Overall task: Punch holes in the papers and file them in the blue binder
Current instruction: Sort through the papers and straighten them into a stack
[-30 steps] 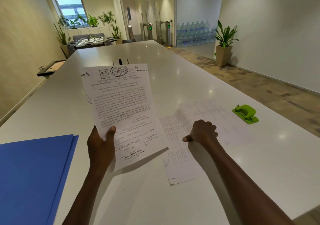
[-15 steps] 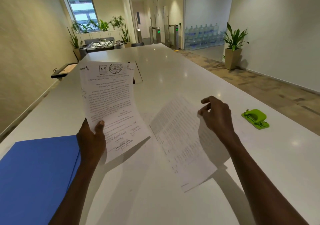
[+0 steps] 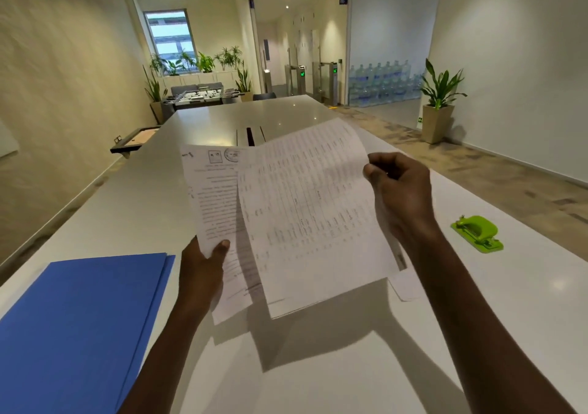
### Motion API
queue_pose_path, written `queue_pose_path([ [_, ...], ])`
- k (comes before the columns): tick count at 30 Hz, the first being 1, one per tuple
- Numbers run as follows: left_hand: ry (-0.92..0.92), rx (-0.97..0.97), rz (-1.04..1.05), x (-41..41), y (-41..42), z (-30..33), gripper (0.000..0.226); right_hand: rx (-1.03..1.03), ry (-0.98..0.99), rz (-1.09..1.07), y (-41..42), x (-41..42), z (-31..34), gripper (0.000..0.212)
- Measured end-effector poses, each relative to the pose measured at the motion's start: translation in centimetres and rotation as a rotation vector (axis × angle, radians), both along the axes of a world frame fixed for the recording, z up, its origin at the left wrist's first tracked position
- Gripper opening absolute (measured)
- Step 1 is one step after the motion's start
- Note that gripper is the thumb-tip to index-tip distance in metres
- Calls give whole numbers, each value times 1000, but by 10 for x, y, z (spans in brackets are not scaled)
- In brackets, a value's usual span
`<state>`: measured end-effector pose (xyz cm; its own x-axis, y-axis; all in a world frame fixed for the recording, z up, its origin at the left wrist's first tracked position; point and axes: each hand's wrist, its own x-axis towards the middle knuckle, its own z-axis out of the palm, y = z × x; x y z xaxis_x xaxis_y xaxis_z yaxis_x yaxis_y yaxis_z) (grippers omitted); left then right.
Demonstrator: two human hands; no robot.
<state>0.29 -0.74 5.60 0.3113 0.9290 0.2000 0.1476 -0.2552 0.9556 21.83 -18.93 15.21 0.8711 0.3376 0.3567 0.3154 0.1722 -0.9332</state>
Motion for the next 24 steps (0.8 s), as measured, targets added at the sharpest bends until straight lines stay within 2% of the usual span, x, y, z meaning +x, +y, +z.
queue_pose_path([
  [6, -145, -201, -289, 5, -16, 6, 19, -113, 99, -74, 26, -3, -55, 18],
  [10, -141, -224, -435, 7, -25, 14, 14, -238, 98, -21, 40, -10, -77, 22],
  [12, -140, -222, -454, 7, -25, 15, 13, -283, 90, 81, 41, -12, -81, 28],
  [15, -126, -212, -455, 7, -24, 13, 11, -238, 164, 266, 40, -12, -82, 23],
  [18, -109, -298, -328, 10, -20, 12, 34, -225, 37, 212, 42, -13, -80, 25],
  [20, -185, -352, -326, 13, -17, 14, 45, -205, -41, 112, 43, -15, -77, 25],
  [24, -203, 9, -235, 19, -25, 29, 28, -113, -110, 62, 43, -19, -72, 30],
])
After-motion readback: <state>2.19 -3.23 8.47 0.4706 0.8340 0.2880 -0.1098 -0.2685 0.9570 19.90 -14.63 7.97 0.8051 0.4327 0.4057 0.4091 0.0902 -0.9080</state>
